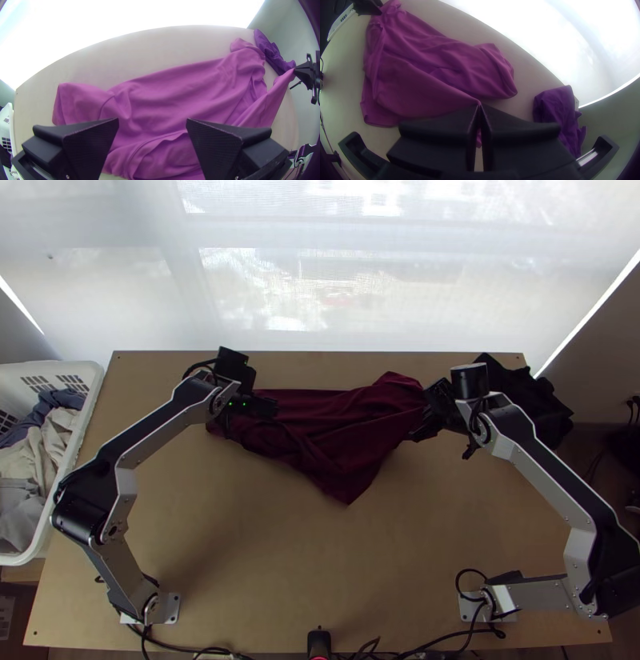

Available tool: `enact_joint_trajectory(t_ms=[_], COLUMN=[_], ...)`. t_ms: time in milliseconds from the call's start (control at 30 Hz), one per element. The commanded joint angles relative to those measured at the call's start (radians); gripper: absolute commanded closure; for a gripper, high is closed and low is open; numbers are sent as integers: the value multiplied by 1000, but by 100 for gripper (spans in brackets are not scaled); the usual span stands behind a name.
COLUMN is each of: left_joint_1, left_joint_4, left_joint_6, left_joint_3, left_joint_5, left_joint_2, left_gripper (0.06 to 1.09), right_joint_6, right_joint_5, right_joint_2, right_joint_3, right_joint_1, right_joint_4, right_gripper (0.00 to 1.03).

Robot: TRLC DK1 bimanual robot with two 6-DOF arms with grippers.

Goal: Fold the t-shirt

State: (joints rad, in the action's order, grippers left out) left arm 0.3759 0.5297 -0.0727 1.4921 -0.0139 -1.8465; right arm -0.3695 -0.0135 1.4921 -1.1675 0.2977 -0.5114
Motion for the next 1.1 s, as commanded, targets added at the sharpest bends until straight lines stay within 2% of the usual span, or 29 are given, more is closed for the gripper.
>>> enact_joint_trajectory(t_ms=[0, 133, 300, 433, 600, 833, 967, 1067], left_joint_1=[-17, -46, -66, -68, -61, -58, -58, -58], left_joint_4=[30, -7, -39, -71, -63, -28, -14, 0], left_joint_6=[83, 105, 123, 160, 163, 172, 174, 179], left_joint_3=[-101, -156, -168, -174, -171, -170, -178, -179], left_joint_5=[2, 8, 57, 57, 55, 37, 34, 34], left_joint_2=[82, 81, 47, 24, 1, -2, 32, 78], left_gripper=[10, 11, 12, 38, 41, 78, 102, 104], right_joint_6=[11, 14, 12, 9, 6, 9, 11, 11], right_joint_5=[0, 0, 0, 0, 0, 1, 0, 1], right_joint_2=[-12, -12, -26, -38, -50, -53, -56, -59], right_joint_3=[14, 11, 9, 11, 9, 11, 11, 6], right_joint_1=[-5, -5, -6, -12, -29, -34, -34, -34], right_joint_4=[1, 4, 2, 1, -6, -7, -7, -7], right_gripper=[100, 100, 100, 100, 100, 100, 100, 100])
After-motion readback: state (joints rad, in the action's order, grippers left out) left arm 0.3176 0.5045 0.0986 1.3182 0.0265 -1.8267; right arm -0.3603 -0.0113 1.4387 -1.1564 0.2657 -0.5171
